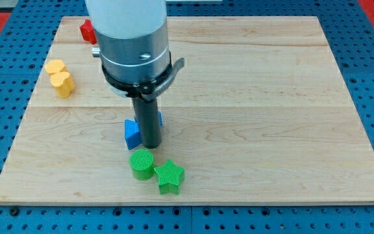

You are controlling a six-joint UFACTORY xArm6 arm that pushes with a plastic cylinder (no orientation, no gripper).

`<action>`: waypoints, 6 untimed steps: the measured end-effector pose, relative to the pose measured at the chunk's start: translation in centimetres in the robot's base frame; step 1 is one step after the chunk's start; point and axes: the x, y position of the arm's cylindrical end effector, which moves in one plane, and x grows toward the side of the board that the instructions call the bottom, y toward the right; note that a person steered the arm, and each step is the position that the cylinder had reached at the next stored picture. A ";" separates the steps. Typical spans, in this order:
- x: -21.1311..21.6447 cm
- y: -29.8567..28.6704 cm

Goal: Slide the blue triangle to the bottom of the yellow heart

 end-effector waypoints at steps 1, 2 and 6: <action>-2.1 -2.8; -4.9 -6.8; -0.9 -10.2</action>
